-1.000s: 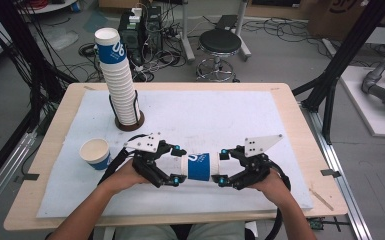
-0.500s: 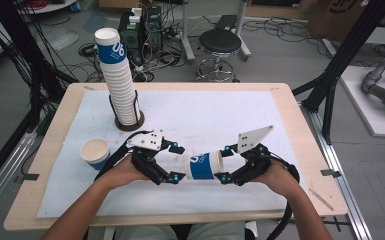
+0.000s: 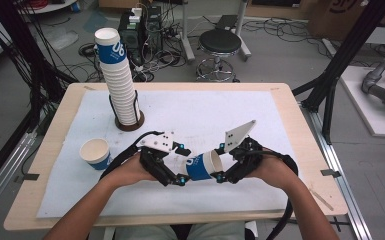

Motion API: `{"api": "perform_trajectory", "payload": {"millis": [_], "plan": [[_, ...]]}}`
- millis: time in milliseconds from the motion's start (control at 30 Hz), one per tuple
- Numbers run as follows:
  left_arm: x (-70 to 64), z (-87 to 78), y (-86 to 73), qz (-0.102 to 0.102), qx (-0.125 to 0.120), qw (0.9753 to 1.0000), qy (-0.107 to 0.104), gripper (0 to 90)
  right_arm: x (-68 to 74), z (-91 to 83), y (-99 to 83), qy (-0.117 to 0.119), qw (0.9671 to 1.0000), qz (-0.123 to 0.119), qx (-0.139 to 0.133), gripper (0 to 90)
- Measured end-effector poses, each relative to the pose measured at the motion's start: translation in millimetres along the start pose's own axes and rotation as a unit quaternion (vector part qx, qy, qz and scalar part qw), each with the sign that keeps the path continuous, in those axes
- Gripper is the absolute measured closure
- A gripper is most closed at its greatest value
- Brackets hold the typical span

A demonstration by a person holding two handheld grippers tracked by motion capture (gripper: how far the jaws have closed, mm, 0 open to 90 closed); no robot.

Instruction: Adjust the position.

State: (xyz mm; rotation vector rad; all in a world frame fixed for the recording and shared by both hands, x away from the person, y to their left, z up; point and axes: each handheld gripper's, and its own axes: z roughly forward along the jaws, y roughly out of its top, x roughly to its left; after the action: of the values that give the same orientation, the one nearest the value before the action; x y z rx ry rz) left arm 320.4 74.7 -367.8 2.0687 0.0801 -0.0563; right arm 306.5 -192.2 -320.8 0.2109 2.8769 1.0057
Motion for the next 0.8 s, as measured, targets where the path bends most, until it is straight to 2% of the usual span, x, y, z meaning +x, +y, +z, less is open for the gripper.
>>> {"api": "perform_trajectory", "payload": {"millis": [233,300,367,500,667,800], "plan": [[0.3,14.1,7.4,0.006,0.032,0.9995,-0.004,18.0,2.3,10.3,9.1,-0.001,0.9987,-0.017,0.047,28.6],[0.9,18.5,8.4,0.007,0.046,0.9989,-0.005,18.2,2.8,13.2,12.4,-0.003,0.9977,-0.029,0.061,28.6],[1.3,23.5,8.7,0.006,0.057,0.9983,-0.006,18.3,5.4,15.4,15.8,-0.005,0.9964,-0.029,0.08,28.5],[2.5,29.2,8.0,0.003,0.068,0.9976,-0.007,19.3,8.5,19.4,22.1,-0.014,0.9926,-0.041,0.113,28.4],[4.4,32.6,6.3,0.004,0.079,0.9968,-0.009,23.8,9.5,19.5,27.5,-0.013,0.9914,-0.048,0.121,28.4],[4.1,32.8,5.9,0.006,0.083,0.9963,-0.022,27.6,11.7,20.9,30.6,-0.017,0.9904,-0.052,0.127,28.5]]}}
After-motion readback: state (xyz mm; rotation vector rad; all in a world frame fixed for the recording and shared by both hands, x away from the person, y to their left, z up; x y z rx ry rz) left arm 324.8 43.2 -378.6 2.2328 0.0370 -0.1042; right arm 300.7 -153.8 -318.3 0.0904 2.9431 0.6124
